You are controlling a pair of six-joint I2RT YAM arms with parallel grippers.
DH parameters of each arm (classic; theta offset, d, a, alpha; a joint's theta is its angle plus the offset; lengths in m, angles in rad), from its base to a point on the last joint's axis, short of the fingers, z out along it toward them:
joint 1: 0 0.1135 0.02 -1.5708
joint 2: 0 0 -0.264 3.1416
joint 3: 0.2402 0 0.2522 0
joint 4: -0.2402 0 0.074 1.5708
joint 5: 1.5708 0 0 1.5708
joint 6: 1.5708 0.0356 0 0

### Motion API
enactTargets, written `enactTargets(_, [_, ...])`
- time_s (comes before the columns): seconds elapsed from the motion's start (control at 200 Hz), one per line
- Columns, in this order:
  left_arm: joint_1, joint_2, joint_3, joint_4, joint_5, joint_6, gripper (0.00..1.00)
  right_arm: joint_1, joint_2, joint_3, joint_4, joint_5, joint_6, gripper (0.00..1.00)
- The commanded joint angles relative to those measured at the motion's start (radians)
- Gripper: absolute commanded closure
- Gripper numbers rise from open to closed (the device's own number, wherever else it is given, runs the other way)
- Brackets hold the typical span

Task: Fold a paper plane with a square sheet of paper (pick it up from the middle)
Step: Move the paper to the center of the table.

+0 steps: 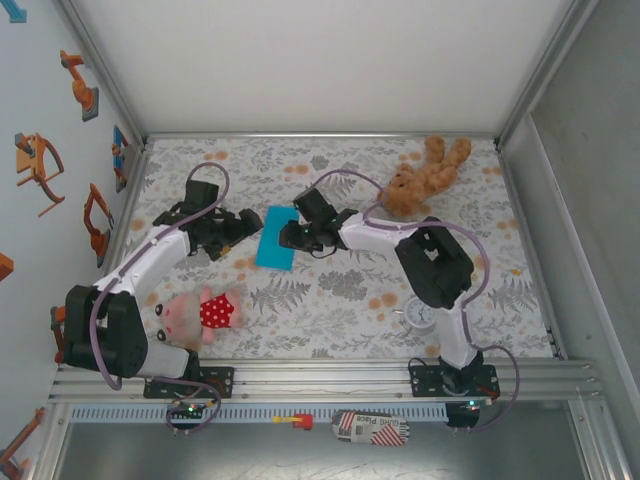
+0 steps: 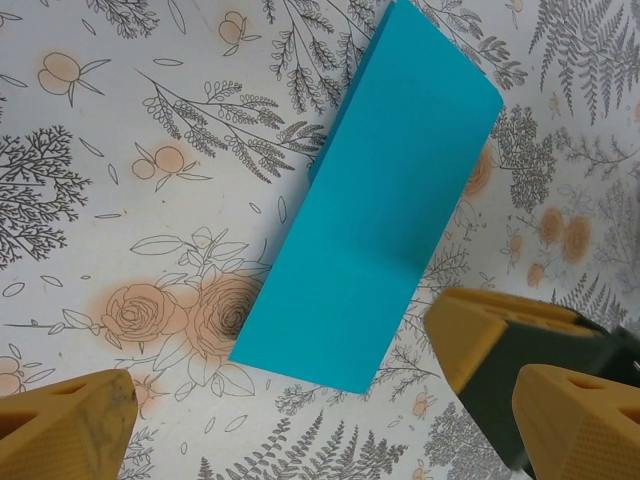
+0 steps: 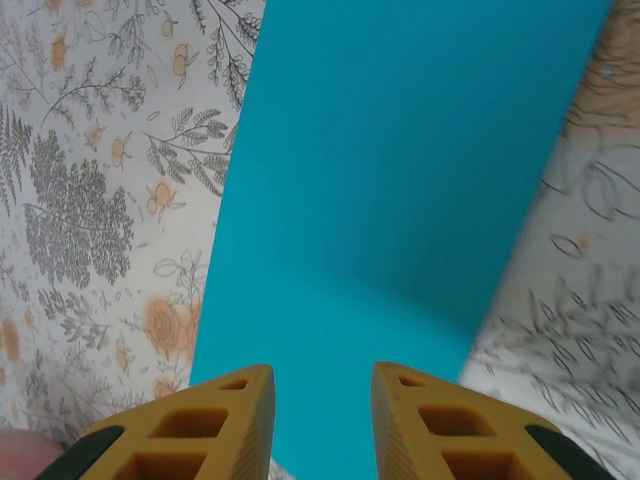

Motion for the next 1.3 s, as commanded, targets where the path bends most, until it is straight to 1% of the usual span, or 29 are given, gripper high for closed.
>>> enactTargets(0.0, [0.008, -0.011, -0.006, 0.017, 0.033, 0.026, 0.04, 0.001, 0.051, 0.072, -0.020, -0.042, 0.012, 0.69])
enactTargets(0.135, [0.008, 0.004, -0.008, 0.034, 0.048, 0.032, 0.04, -0.001, 0.094, 0.105, -0.077, -0.034, -0.015, 0.70])
enactTargets(0.28, [0.007, 0.028, -0.008, 0.054, 0.080, 0.033, 0.04, -0.015, 0.088, 0.071, -0.139, -0.009, -0.066, 0.70])
enactTargets(0.451, [-0.001, 0.050, -0.020, 0.089, 0.126, 0.028, 0.04, -0.057, 0.014, -0.062, -0.192, 0.004, -0.173, 0.70])
enactTargets(0.536, [-0.015, 0.062, -0.025, 0.099, 0.159, 0.025, 0.04, -0.088, -0.031, -0.108, -0.251, 0.015, -0.231, 0.72])
enactTargets(0.681, [-0.063, 0.084, -0.036, 0.123, 0.206, 0.013, 0.03, -0.120, -0.140, -0.156, -0.244, -0.018, -0.257, 0.73])
enactTargets(0.761, [-0.100, 0.097, -0.041, 0.130, 0.212, -0.002, 0.01, -0.122, -0.203, -0.177, -0.205, -0.007, -0.221, 0.73])
enactTargets(0.841, [-0.133, 0.106, -0.050, 0.136, 0.207, -0.019, 0.00, -0.124, -0.257, -0.217, -0.130, 0.036, -0.125, 0.73])
enactTargets(0.971, [-0.160, 0.126, -0.074, 0.159, 0.213, -0.055, 0.03, -0.126, -0.292, -0.305, 0.017, 0.054, 0.005, 0.73])
enactTargets(1.062, [-0.177, 0.148, -0.085, 0.189, 0.228, -0.079, 0.07, -0.128, -0.269, -0.309, 0.036, 0.051, 0.033, 0.75])
enactTargets(1.182, [-0.197, 0.186, -0.072, 0.200, 0.239, -0.091, 0.18, -0.134, -0.233, -0.302, 0.040, 0.049, 0.053, 0.77])
enactTargets(1.252, [-0.209, 0.204, -0.067, 0.210, 0.239, -0.103, 0.19, -0.139, -0.212, -0.300, 0.041, 0.042, 0.059, 0.78])
enactTargets(1.297, [-0.215, 0.218, -0.065, 0.218, 0.243, -0.110, 0.23, -0.140, -0.201, -0.300, 0.041, 0.037, 0.064, 0.78])
